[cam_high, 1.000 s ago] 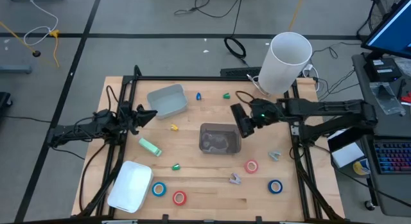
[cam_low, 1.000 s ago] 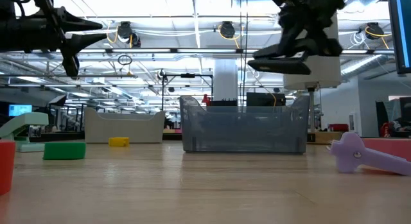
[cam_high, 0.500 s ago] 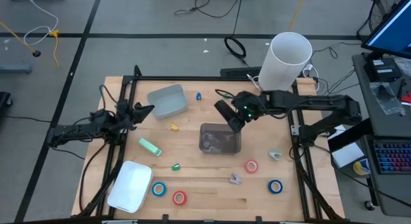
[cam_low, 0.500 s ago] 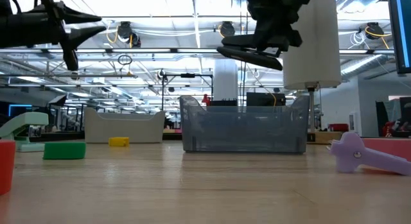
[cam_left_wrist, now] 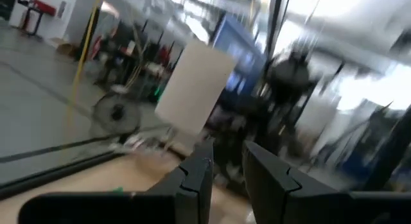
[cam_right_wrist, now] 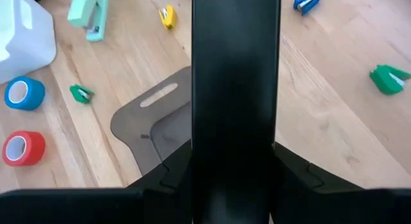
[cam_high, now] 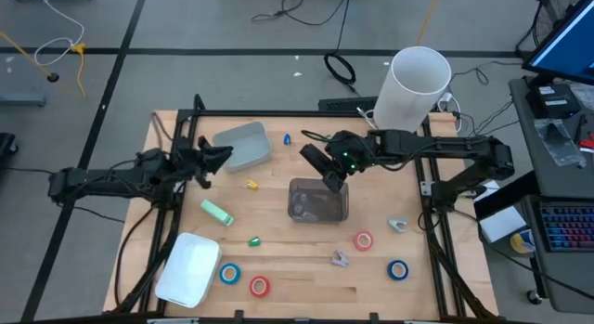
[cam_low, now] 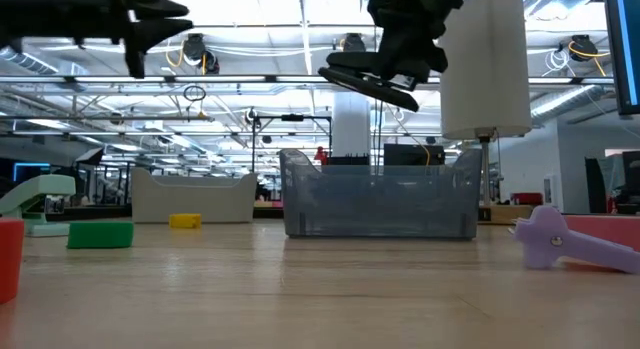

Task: Pick and place Stapler, Stapler remover, tape
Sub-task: Put the black stapler into the gray bin

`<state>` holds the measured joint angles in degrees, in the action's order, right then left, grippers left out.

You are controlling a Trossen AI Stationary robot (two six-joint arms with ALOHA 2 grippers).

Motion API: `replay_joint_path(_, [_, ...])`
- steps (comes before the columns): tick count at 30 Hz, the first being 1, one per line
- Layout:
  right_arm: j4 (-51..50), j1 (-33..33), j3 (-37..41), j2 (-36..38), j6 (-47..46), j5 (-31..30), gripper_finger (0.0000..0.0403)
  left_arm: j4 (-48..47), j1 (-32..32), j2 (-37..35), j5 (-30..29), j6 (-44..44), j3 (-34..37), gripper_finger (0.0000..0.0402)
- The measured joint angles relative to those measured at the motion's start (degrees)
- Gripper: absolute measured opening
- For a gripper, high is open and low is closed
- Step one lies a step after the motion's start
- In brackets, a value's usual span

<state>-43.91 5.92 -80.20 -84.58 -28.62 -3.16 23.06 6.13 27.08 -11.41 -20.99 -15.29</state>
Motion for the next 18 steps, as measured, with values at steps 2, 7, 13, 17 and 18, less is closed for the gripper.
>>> replay_joint_path(2, [0.6, 0.0, 0.0, 0.0, 0.7, 0.0, 0.0129, -4.0, 0.0, 5.1, 1.3, 3.1, -4.4, 0.0086])
replay_joint_path(7, [2.0, -0.6, 0.0, 0.0, 3.2, -1.7, 0.0129, -13.3, 0.0, 16.9, 2.6, 8.9, -15.2, 0.0086])
replay_joint_path(13, [3.4, -1.5, 0.0, 0.0, 5.7, -4.3, 0.0129, -20.3, 0.0, 27.1, 2.6, 15.3, -25.5, 0.0086])
replay_joint_path(17, [3.7, -1.9, 0.0, 0.0, 7.0, -4.5, 0.0129, -23.3, 0.0, 32.2, 2.5, 19.3, -31.3, 0.0086])
replay_joint_path(18, [3.9, -2.0, 0.0, 0.0, 7.3, -4.6, 0.0129, -24.2, 0.0, 33.4, 2.5, 20.6, -32.6, 0.0086])
